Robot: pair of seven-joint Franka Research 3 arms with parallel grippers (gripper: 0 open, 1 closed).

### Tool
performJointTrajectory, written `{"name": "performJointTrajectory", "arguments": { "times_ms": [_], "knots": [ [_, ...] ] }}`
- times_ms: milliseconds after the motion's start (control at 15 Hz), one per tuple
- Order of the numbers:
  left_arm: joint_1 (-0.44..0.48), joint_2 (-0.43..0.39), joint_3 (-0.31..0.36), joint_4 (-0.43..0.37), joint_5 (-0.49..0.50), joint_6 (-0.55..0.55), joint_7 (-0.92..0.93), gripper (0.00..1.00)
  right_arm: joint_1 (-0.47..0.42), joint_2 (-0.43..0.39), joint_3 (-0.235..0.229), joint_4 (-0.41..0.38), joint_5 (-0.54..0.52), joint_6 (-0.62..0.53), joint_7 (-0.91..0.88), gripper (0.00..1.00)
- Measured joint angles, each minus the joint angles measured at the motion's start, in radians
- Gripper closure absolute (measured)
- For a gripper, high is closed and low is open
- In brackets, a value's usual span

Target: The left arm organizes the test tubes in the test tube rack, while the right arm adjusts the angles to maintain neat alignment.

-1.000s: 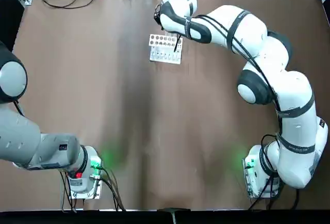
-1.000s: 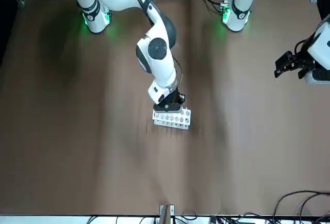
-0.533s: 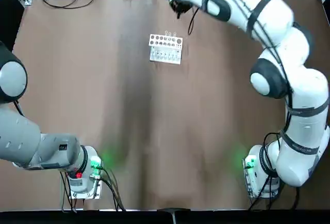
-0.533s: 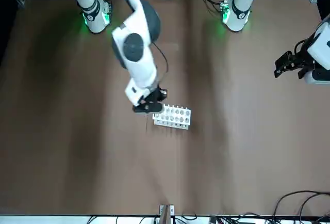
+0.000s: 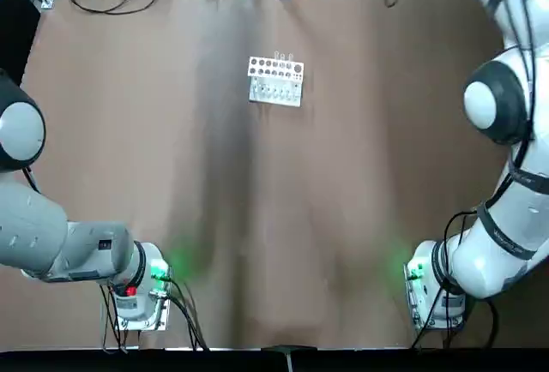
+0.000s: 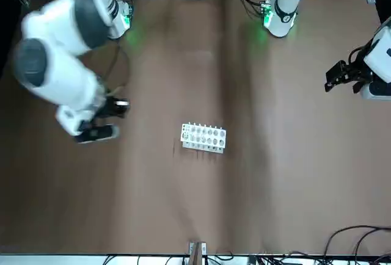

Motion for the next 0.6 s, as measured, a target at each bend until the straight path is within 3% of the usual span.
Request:
{"name": "performJointTrajectory", "arguments": {
  "times_ms": [333,600],
  "knots": [
    [0.000,0.000,0.000,0.000,0.000,0.000,0.000,0.00,-0.160,-0.084,-0.003,-0.015,-0.003,-0.066,-0.028,0.92],
    [-0.002,0.000,0.000,0.000,0.000,0.000,0.000,0.00,-0.198,-0.177,-0.003,-0.127,-0.044,-0.074,-0.118,0.89]
  ]
}}
